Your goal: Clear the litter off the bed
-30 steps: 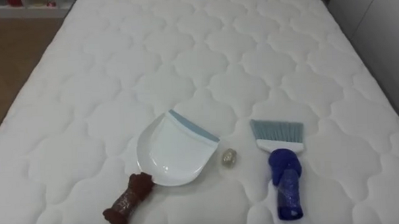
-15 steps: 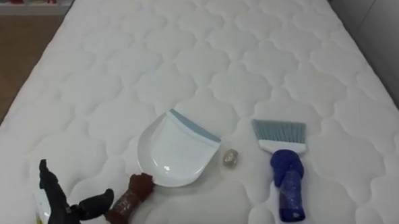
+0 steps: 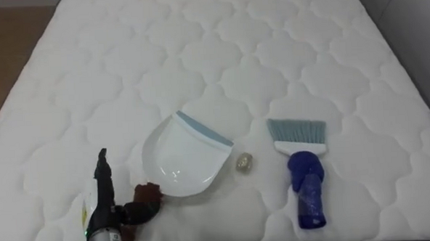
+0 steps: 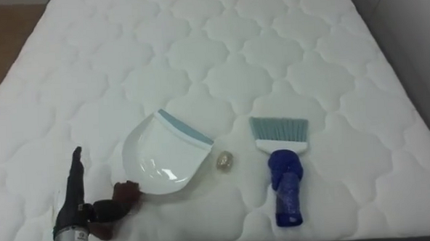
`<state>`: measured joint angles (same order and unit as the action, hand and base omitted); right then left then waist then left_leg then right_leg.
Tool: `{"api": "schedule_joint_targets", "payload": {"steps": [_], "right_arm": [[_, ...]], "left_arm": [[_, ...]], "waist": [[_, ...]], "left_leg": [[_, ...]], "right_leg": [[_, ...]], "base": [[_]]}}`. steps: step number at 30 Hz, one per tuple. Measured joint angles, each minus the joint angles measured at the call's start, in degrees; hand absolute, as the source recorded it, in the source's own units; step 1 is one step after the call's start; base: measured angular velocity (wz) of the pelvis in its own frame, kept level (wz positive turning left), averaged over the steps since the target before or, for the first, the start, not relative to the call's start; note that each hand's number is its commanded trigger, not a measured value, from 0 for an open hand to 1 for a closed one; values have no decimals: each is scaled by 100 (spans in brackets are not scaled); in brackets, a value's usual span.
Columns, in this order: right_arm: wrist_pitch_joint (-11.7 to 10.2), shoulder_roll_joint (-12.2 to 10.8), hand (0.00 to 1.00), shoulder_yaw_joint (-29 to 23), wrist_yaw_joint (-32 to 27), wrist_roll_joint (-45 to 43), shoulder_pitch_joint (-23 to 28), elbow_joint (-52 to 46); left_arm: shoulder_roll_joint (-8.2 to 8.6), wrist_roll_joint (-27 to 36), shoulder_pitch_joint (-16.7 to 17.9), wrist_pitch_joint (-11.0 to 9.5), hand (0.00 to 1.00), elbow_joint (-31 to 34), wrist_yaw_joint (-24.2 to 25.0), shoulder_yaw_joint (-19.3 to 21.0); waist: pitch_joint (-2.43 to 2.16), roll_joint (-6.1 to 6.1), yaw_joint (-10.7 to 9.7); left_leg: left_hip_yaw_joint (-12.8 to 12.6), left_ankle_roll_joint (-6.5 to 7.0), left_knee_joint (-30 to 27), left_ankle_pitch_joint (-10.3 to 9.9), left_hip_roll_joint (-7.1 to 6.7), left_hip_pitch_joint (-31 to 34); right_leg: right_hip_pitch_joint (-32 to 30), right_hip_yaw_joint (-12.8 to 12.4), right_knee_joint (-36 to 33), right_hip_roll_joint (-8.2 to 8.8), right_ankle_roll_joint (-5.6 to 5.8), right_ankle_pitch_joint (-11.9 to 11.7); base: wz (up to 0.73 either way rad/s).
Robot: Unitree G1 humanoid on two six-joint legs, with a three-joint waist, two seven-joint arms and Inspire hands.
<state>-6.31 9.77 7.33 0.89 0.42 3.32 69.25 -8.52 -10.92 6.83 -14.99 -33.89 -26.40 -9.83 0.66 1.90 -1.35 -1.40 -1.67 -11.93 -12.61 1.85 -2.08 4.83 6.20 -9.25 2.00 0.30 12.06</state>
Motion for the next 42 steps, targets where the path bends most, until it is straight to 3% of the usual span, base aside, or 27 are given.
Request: {"api": "schedule_joint_targets", "payload": {"steps": [6,13,16,21,28,37,42], "right_arm": [[19,47,0,140,60,-2,-159,32],[24,96,0,505,56,-19,-456,235],[22,95,0,543,44,-58,-620,291],[44,96,0,722,-78,-68,-858,410],[136,-47,0,912,-141,68,-1257,756],[145,-134,0,947,-297,58,-1394,833],[218,-132,0,951,-406,207,-1458,819]], "left_arm": [[8,-22,-141,7,0,-101,70,0],[39,-382,-648,2,0,-541,69,-7],[58,-380,-1000,-4,0,-1147,55,-44],[74,-350,-1202,7,0,-1921,-50,-257],[92,-371,-1376,73,0,-2581,-50,-335],[123,-497,-1795,133,0,-3051,-311,-160],[255,-490,-1893,187,0,-3174,-562,-149]], "waist": [[1,-3,7],[7,-16,-2],[28,-55,5],[29,-74,-28],[108,-163,6],[159,-102,-5],[166,-92,18]], "left_leg": [[-19,0,-57,0,12,210],[-83,1,-140,1,42,543],[-104,4,-155,3,48,687],[-86,4,-254,3,50,994],[-8,3,-296,3,55,1200],[-18,4,-384,3,56,1574],[-6,5,-385,3,57,1659]], "right_leg": [[-297,-6,-138,2,-1,-2],[-635,-17,-215,-6,-15,-27],[-833,-75,-332,-7,-15,-27],[-1156,-73,-432,-6,-15,-28],[-1377,-17,-460,-4,-15,-28],[-1954,-107,-871,4,-15,-27],[-2238,-27,-1255,35,-15,-25]], "base": [[-8],[-6],[-11],[-5],[-2],[-6],[-2]]}}
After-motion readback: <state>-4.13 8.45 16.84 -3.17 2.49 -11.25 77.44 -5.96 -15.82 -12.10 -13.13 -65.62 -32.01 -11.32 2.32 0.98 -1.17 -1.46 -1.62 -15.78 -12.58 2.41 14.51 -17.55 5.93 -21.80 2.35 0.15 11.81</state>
